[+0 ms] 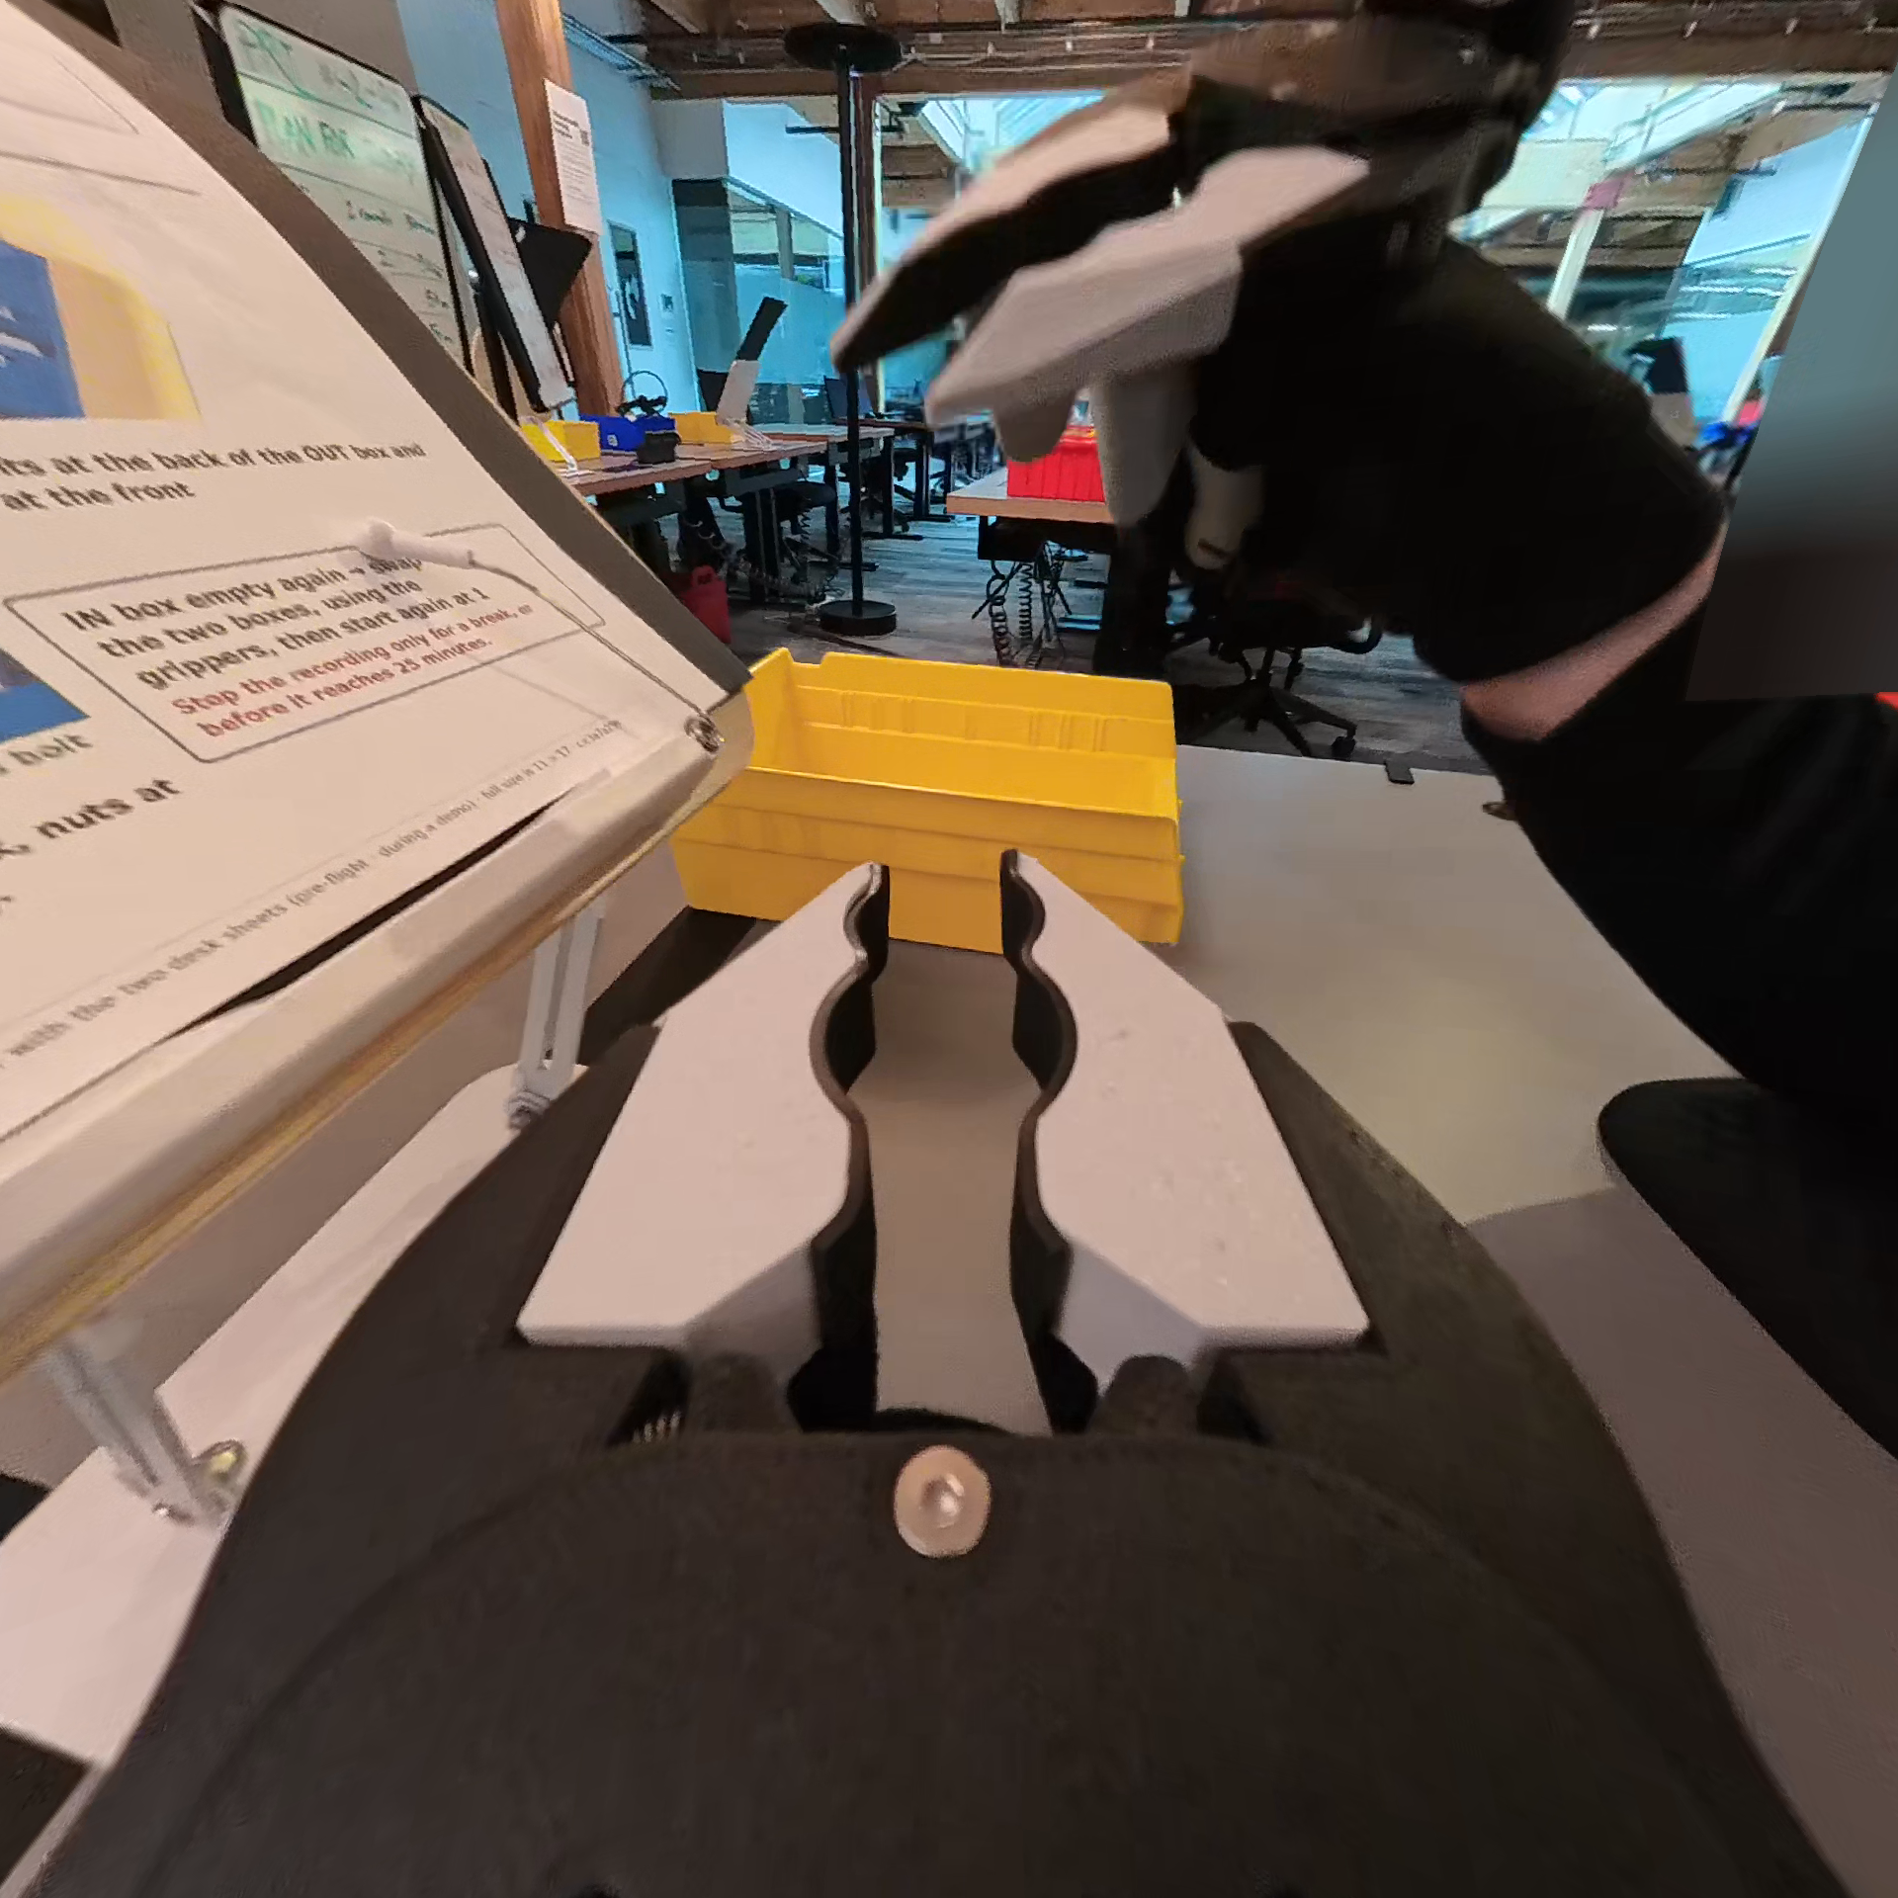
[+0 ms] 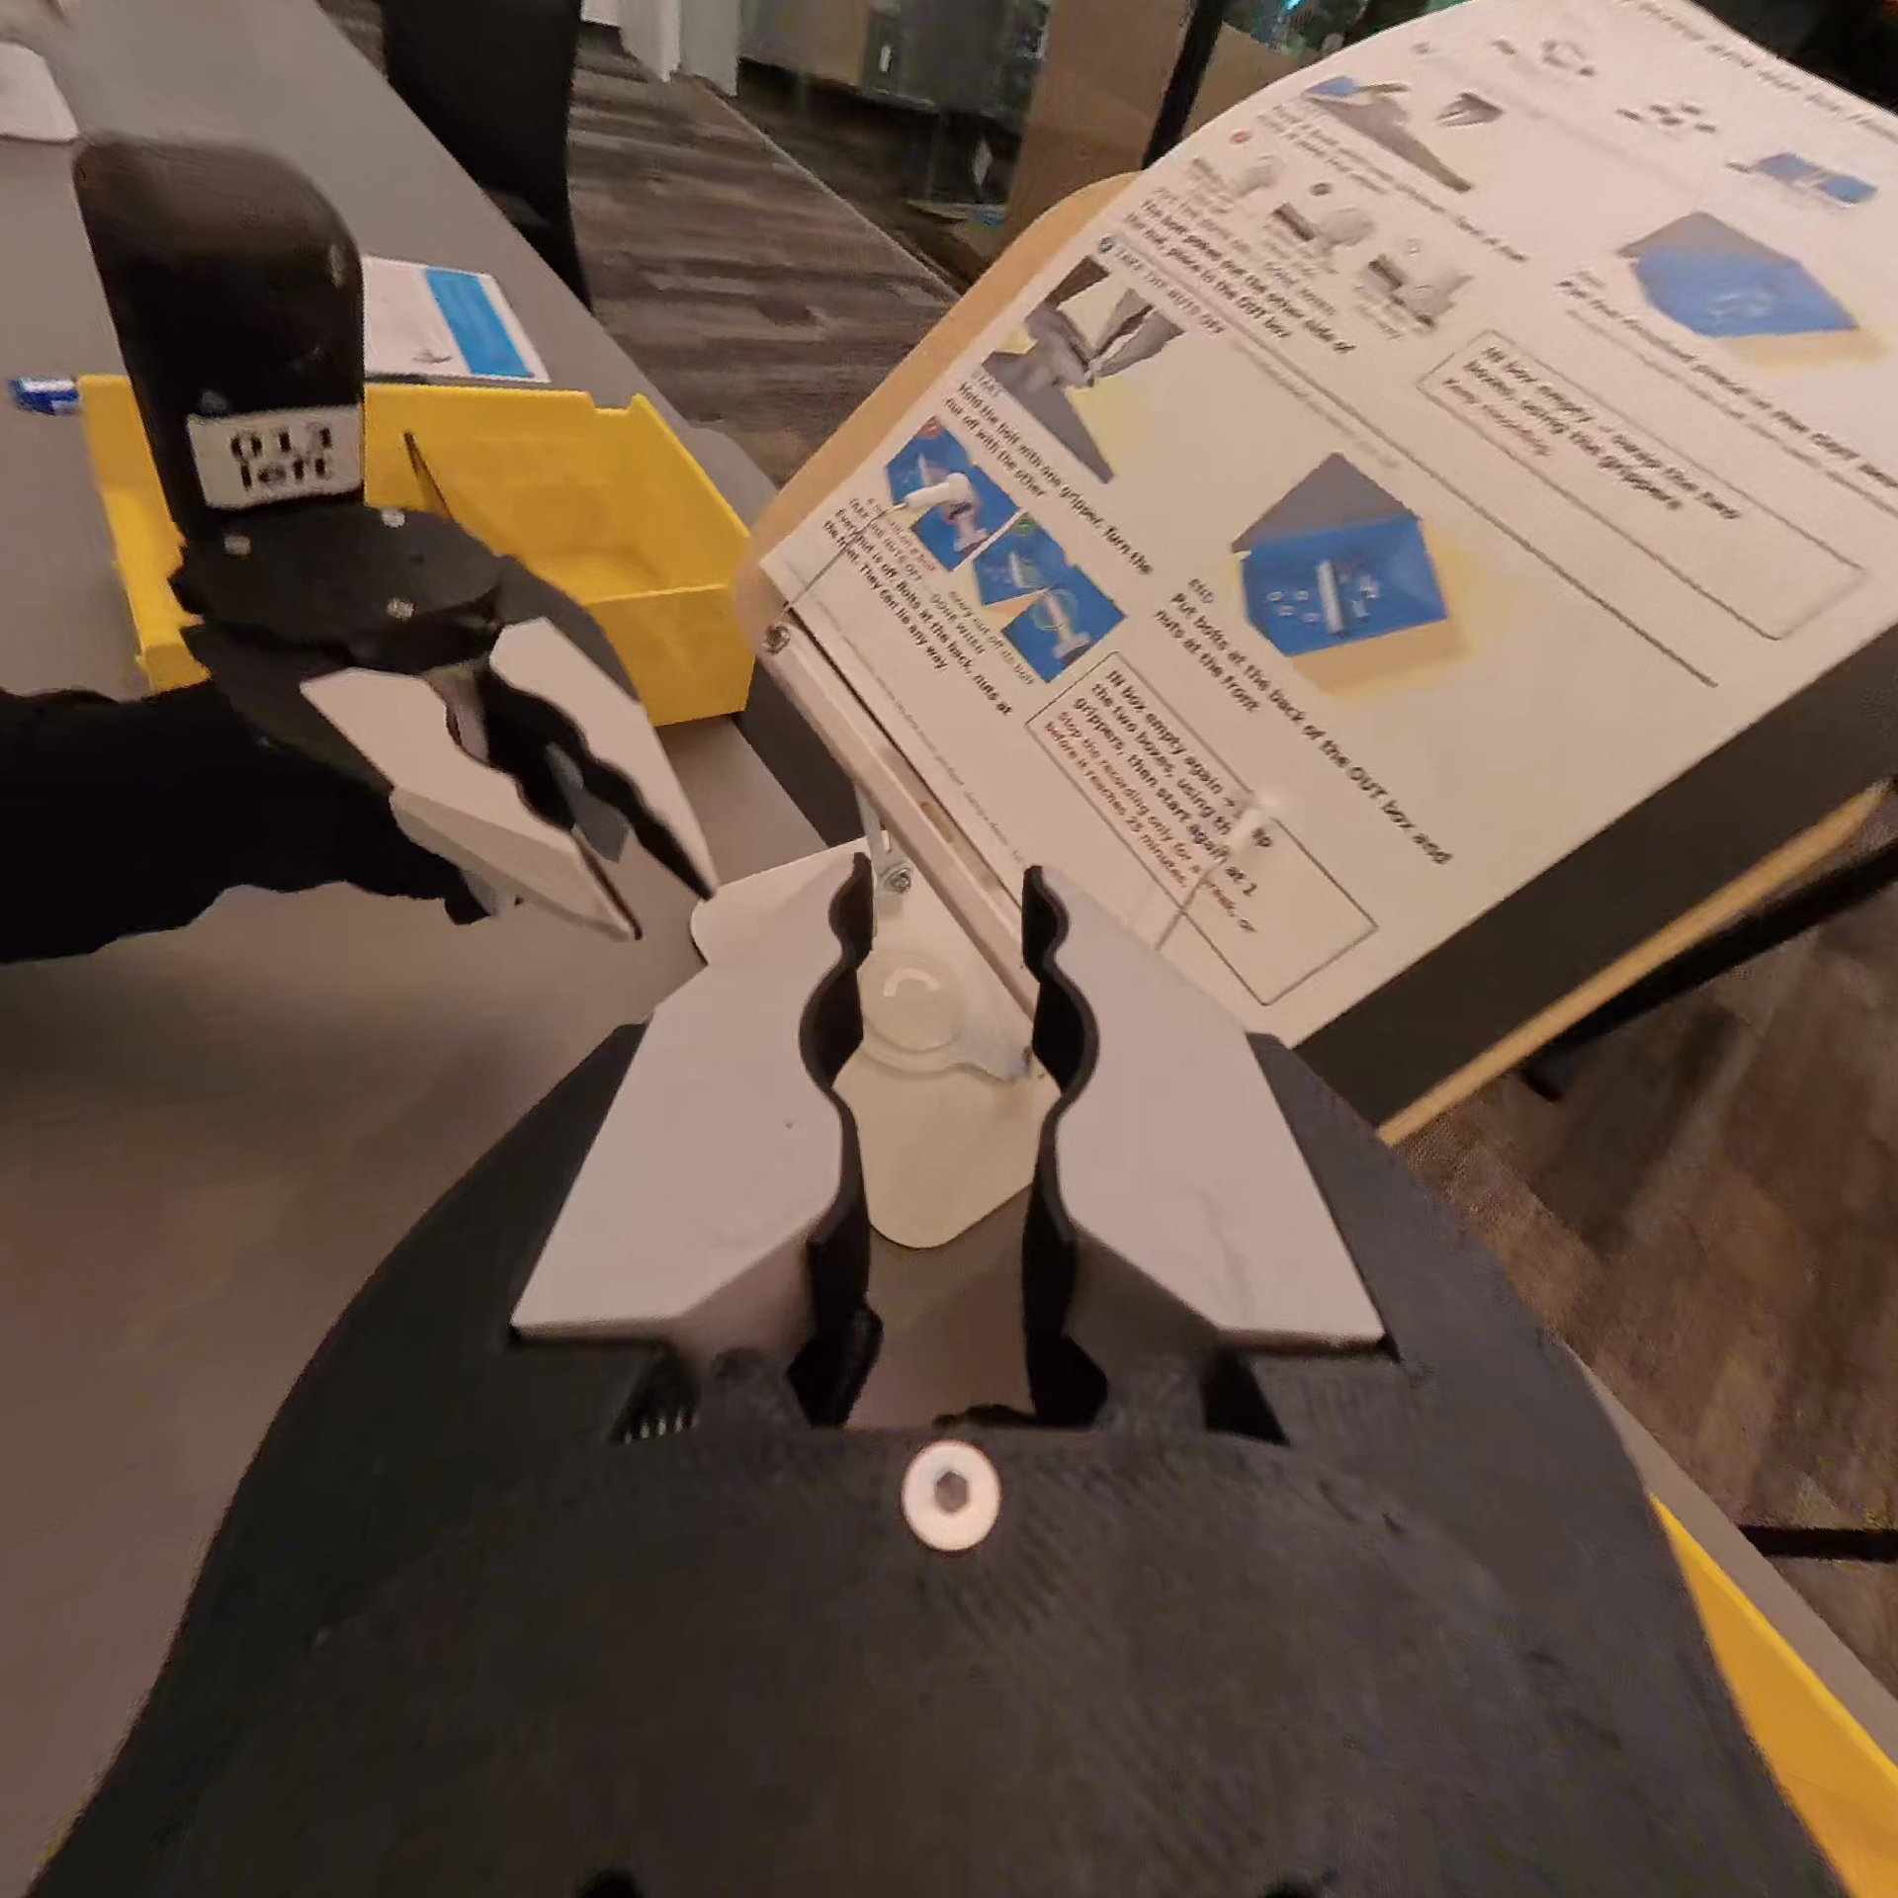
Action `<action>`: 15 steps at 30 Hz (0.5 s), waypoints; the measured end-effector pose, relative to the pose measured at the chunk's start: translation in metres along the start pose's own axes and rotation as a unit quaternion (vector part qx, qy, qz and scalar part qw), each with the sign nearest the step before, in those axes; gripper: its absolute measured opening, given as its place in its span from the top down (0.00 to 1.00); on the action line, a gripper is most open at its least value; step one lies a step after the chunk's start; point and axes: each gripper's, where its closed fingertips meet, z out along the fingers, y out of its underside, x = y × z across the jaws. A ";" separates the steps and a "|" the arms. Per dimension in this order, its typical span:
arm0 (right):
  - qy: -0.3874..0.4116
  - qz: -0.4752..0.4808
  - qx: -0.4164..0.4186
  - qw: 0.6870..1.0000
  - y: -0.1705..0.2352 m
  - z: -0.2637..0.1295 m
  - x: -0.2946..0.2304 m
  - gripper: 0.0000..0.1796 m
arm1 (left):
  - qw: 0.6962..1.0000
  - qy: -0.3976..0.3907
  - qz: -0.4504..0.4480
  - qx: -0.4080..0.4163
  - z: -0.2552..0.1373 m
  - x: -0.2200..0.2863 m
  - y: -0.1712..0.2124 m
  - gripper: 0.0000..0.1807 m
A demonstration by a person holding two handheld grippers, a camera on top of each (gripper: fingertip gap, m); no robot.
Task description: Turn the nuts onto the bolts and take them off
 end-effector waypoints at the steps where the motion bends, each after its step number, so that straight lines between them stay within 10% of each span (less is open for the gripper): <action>1: -0.004 -0.005 0.000 1.000 0.003 0.004 -0.004 0.86 | 1.000 -0.005 0.001 0.002 -0.002 -0.001 -0.004 0.89; 15: -0.030 0.007 0.006 1.000 0.019 0.014 -0.005 0.86 | 0.972 -0.166 0.125 -0.111 -0.082 -0.043 -0.056 0.88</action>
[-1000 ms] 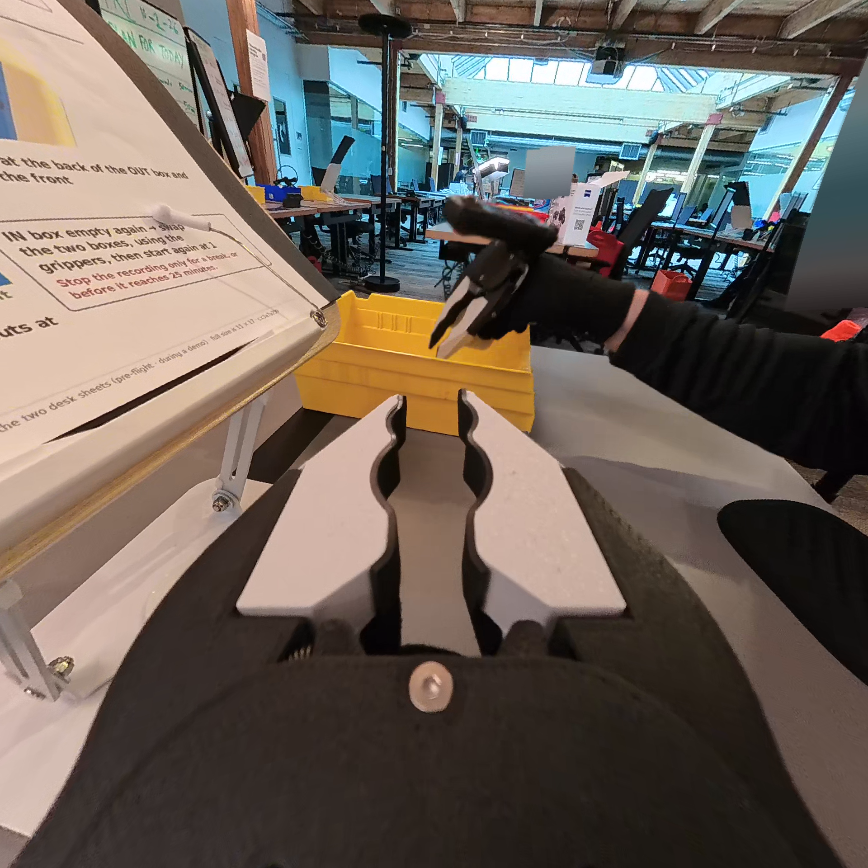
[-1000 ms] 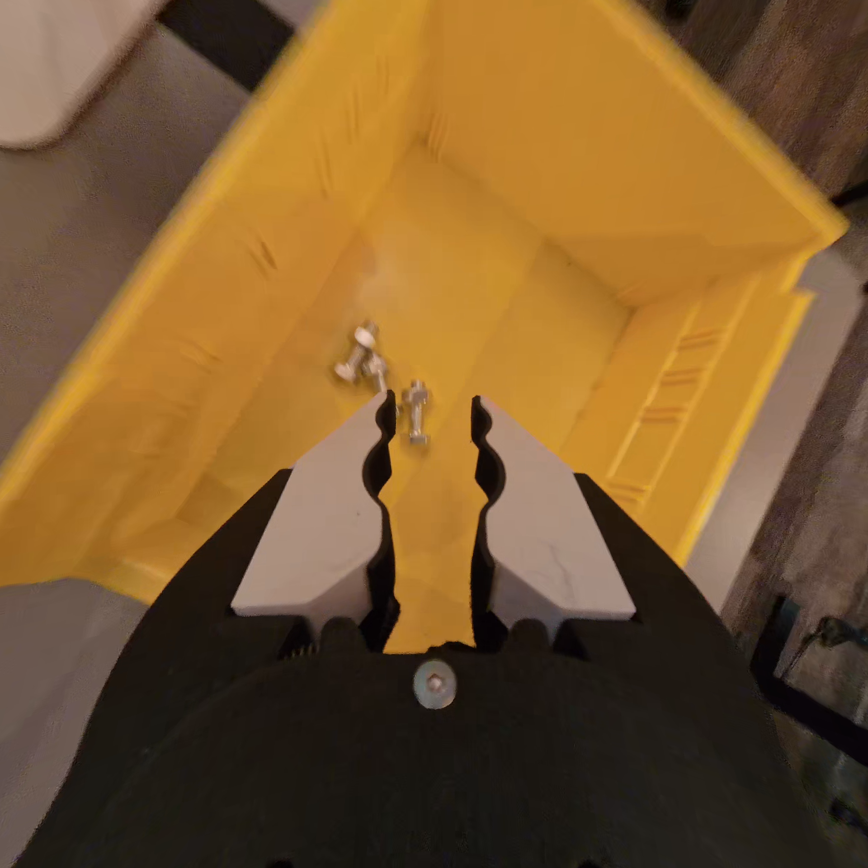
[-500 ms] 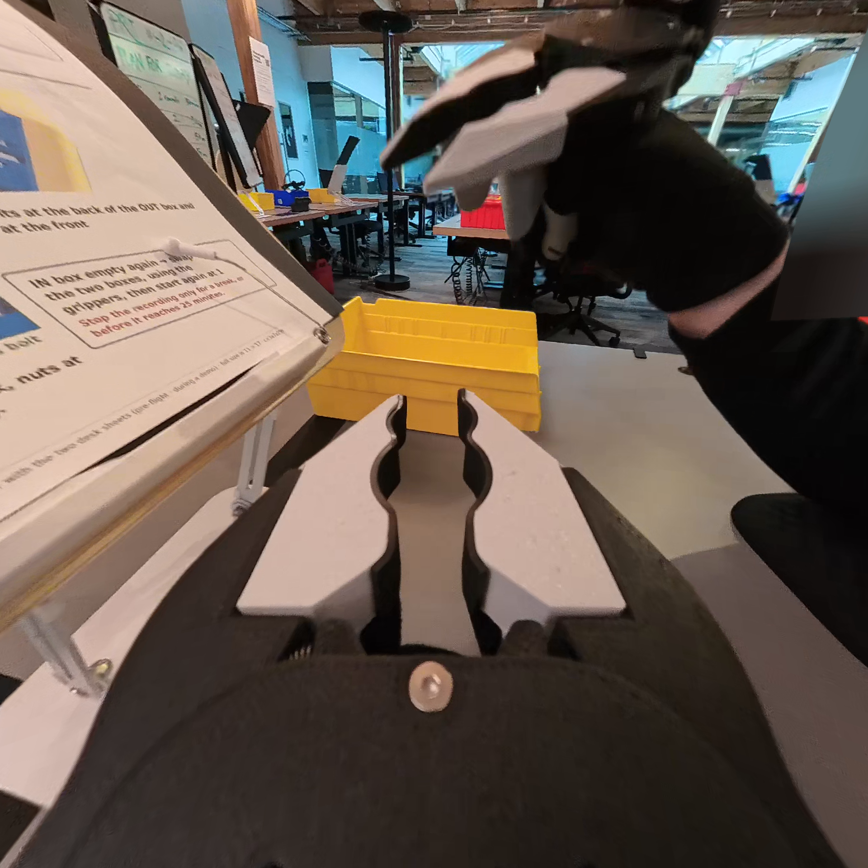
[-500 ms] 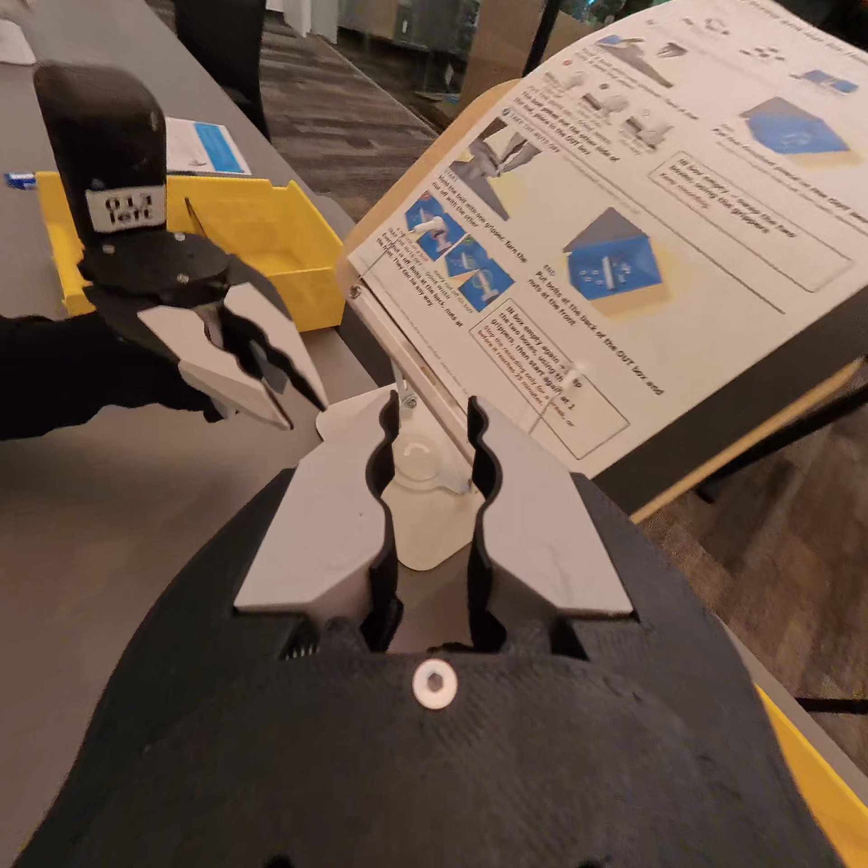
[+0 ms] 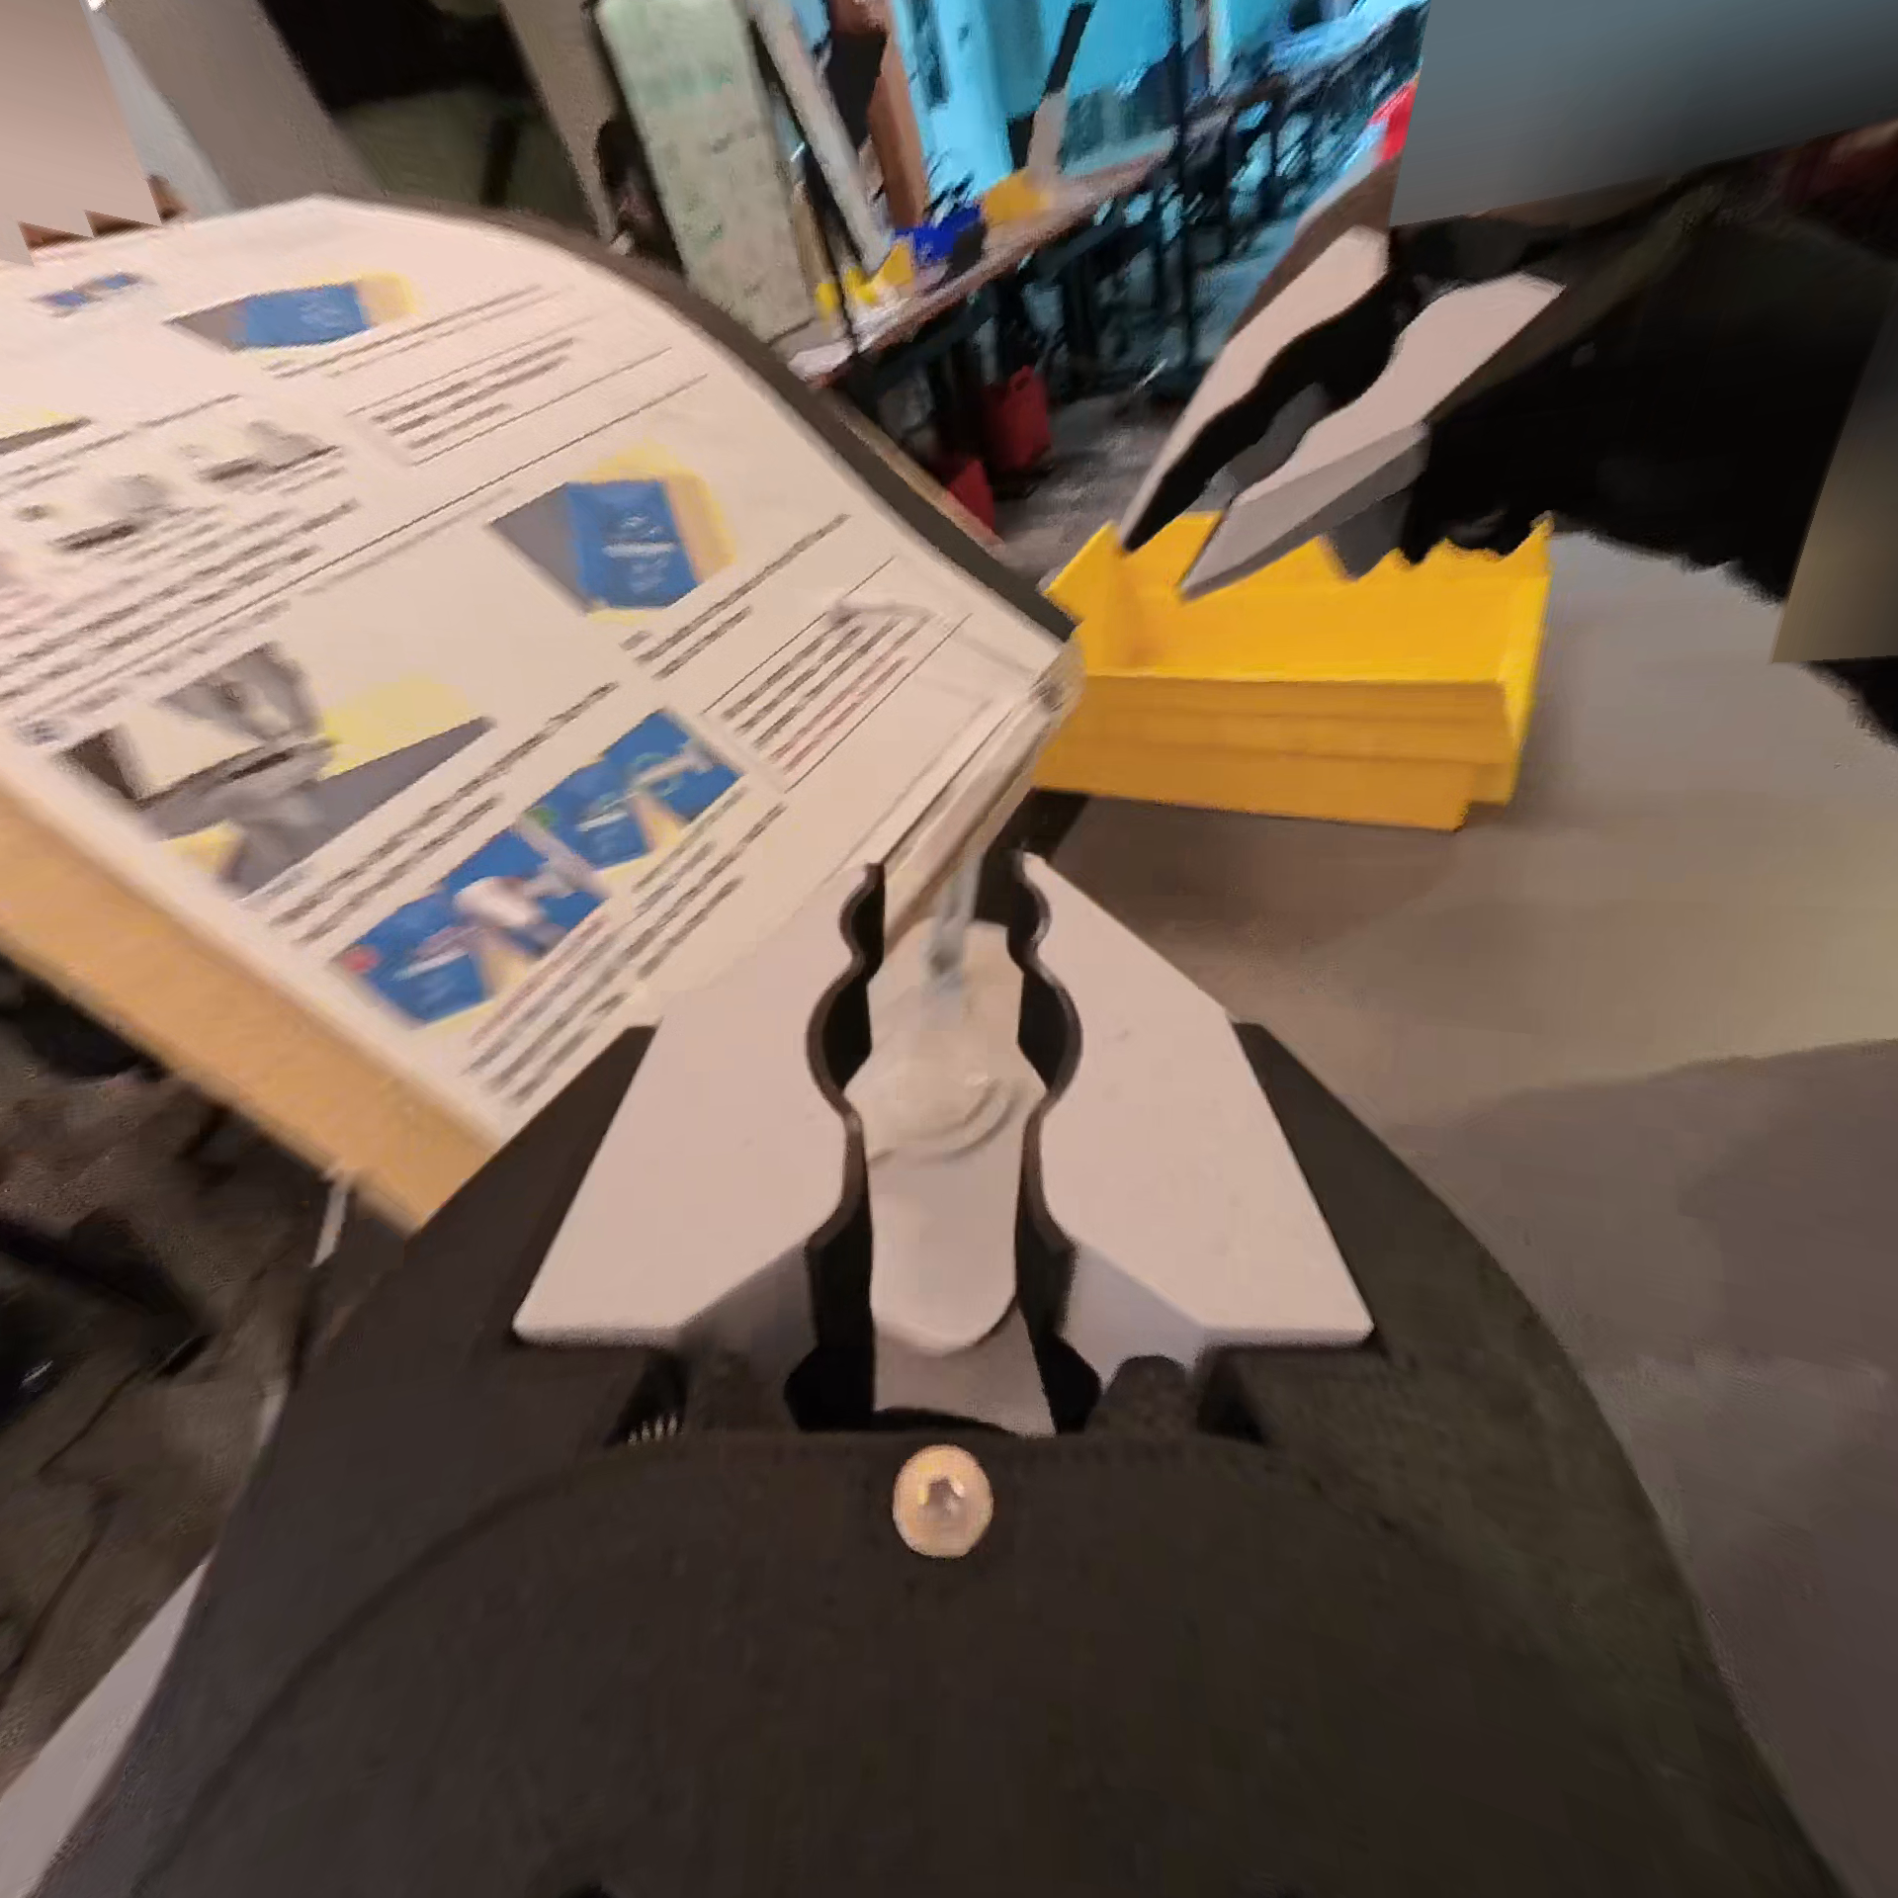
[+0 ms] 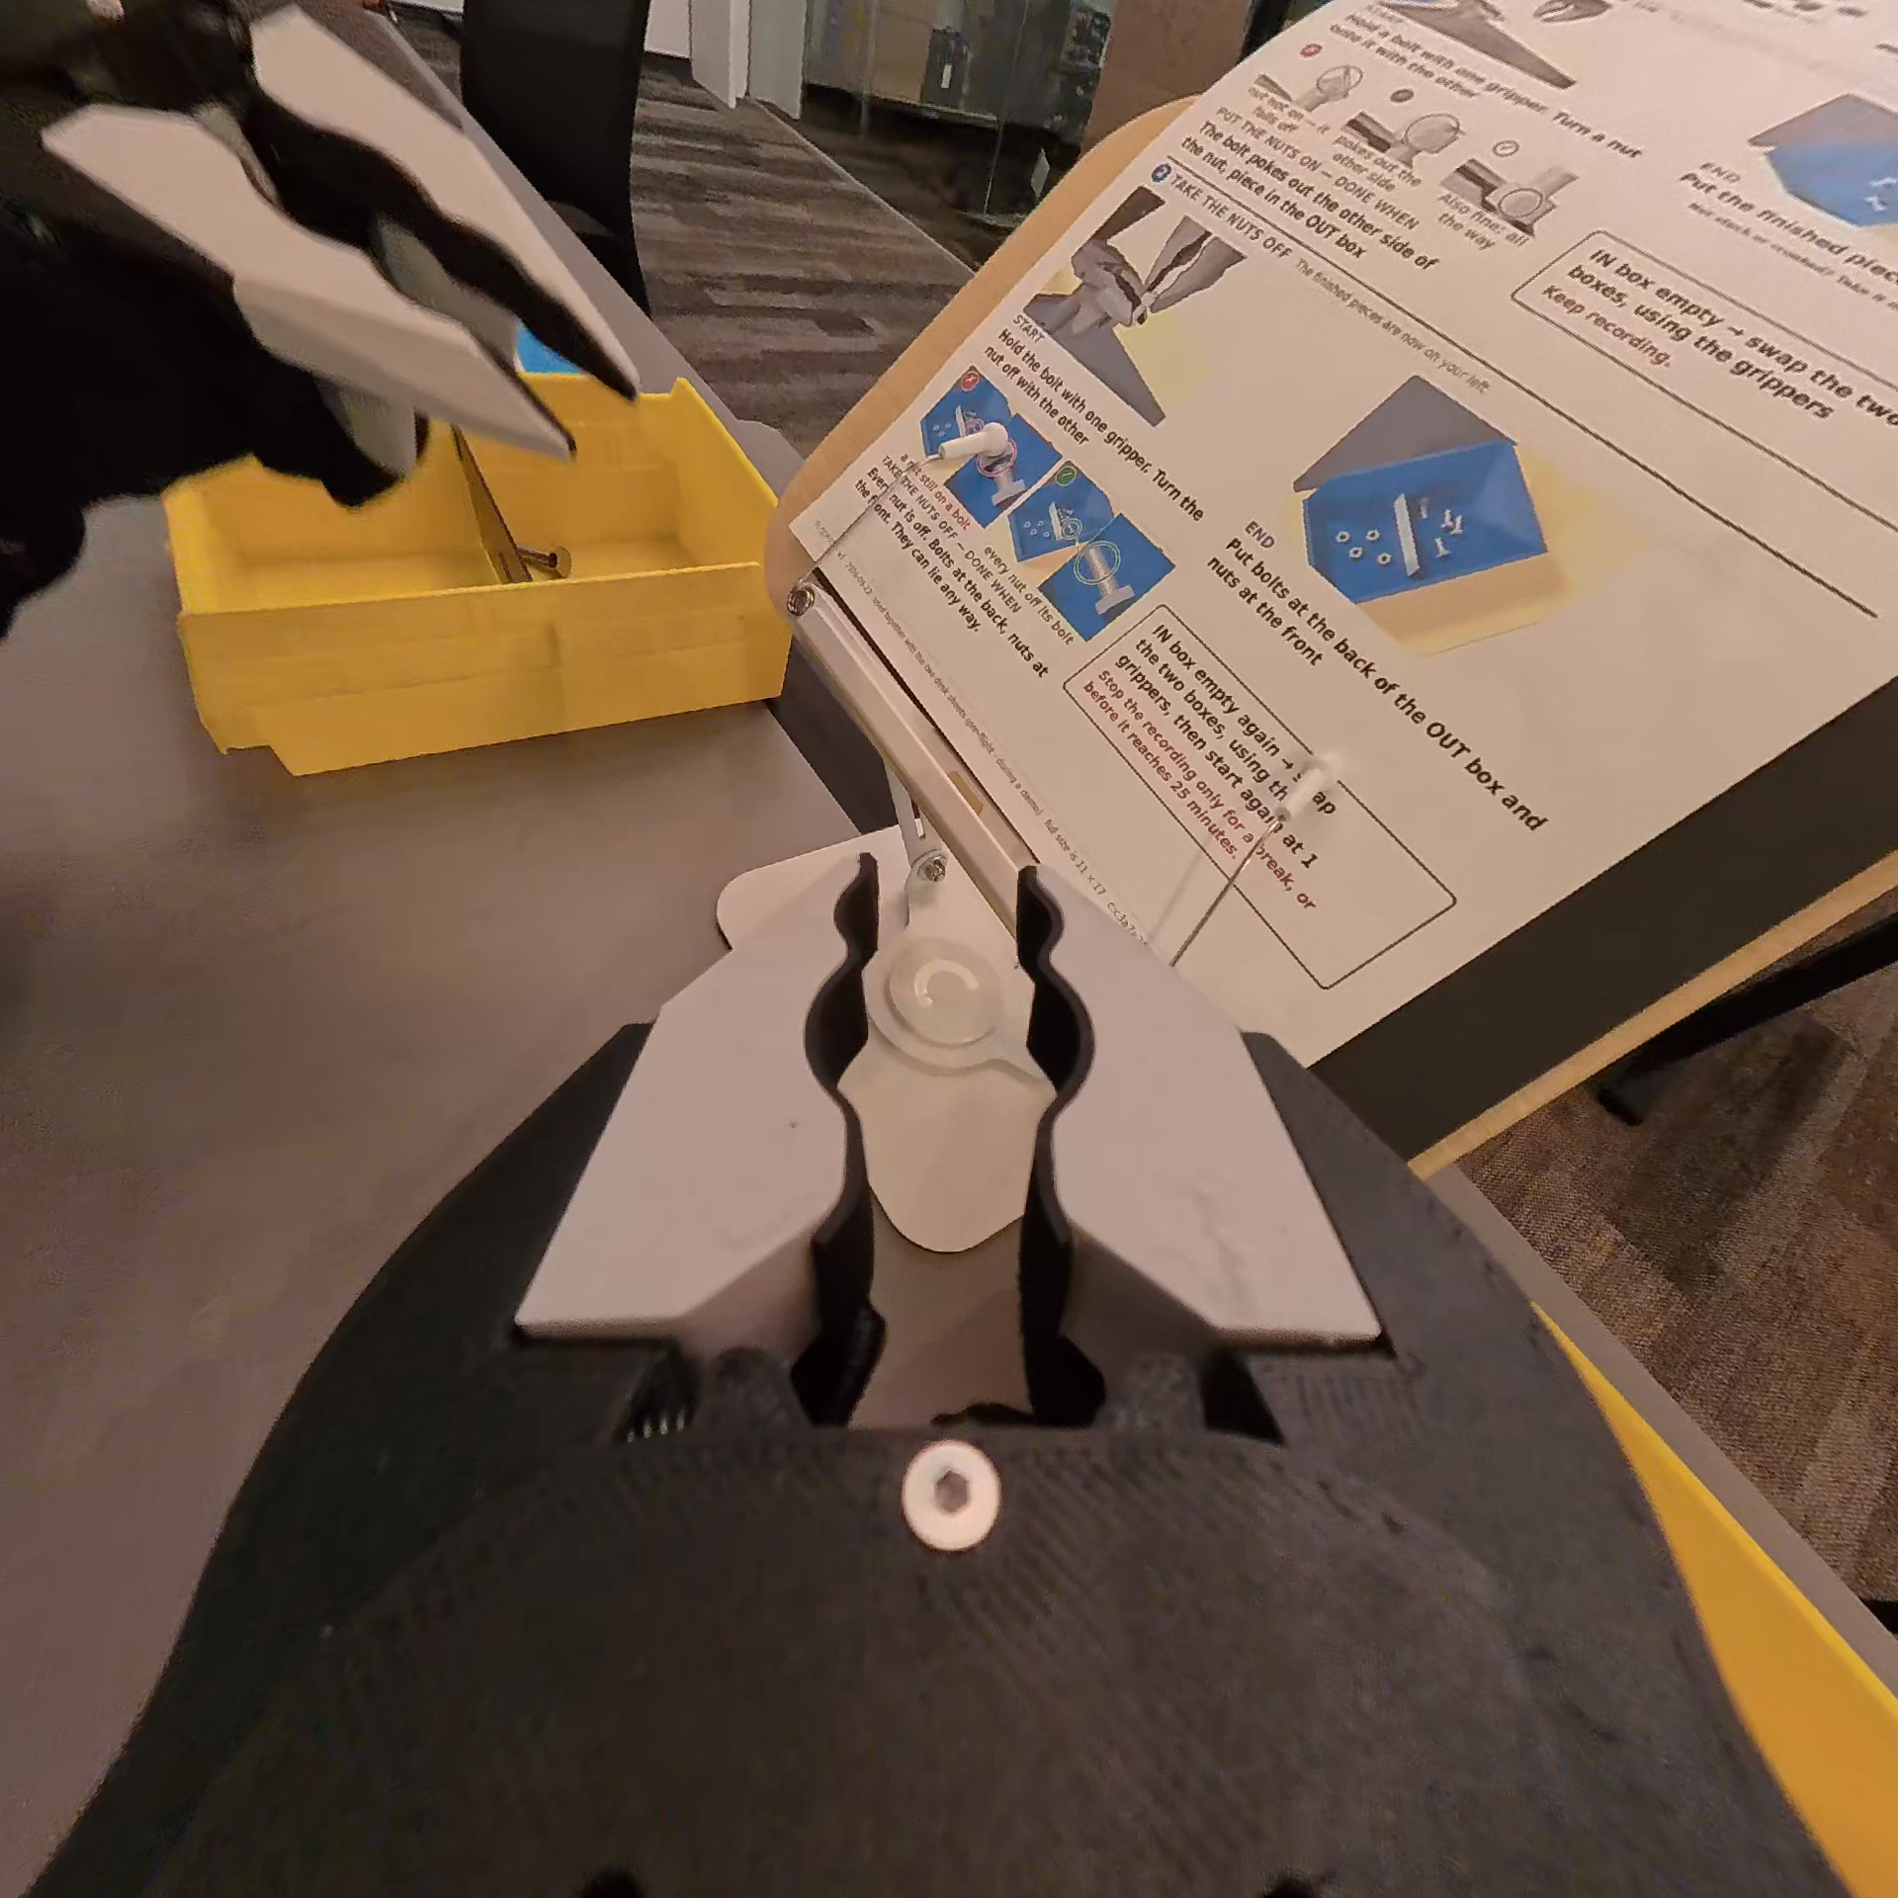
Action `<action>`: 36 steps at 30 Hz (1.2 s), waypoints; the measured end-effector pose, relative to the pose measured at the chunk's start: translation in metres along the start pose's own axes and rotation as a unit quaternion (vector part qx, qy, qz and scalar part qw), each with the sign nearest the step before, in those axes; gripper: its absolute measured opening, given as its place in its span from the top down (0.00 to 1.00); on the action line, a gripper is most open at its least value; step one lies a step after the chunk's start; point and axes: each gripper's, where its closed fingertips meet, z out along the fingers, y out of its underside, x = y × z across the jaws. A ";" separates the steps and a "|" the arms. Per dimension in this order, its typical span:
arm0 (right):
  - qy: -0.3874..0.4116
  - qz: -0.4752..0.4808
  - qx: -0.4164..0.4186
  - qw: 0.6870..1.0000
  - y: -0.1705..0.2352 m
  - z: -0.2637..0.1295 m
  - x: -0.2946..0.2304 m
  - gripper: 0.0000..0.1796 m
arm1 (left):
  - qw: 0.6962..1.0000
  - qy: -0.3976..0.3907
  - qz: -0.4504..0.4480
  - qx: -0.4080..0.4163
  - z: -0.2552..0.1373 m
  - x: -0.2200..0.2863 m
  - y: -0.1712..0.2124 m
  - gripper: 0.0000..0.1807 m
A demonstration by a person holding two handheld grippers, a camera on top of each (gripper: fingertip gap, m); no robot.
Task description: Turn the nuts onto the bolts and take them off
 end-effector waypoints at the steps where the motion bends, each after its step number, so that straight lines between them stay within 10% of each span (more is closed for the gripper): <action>1: 0.000 0.000 -0.001 1.000 0.001 0.000 0.001 0.86 | 1.000 -0.017 0.007 -0.021 -0.011 -0.013 0.005 0.88; 10: -0.013 0.004 -0.033 0.999 0.022 0.021 -0.001 0.86 | 0.962 -0.101 -0.008 -0.254 -0.108 -0.113 0.112 0.86; 21: -0.063 0.008 -0.066 0.996 0.055 0.063 -0.019 0.86 | 0.902 0.026 -0.006 -0.431 -0.133 -0.141 0.204 0.88; 36: -0.085 0.044 -0.049 0.994 0.069 0.068 -0.015 0.86 | 0.699 0.185 0.064 -0.688 -0.184 -0.146 0.301 0.87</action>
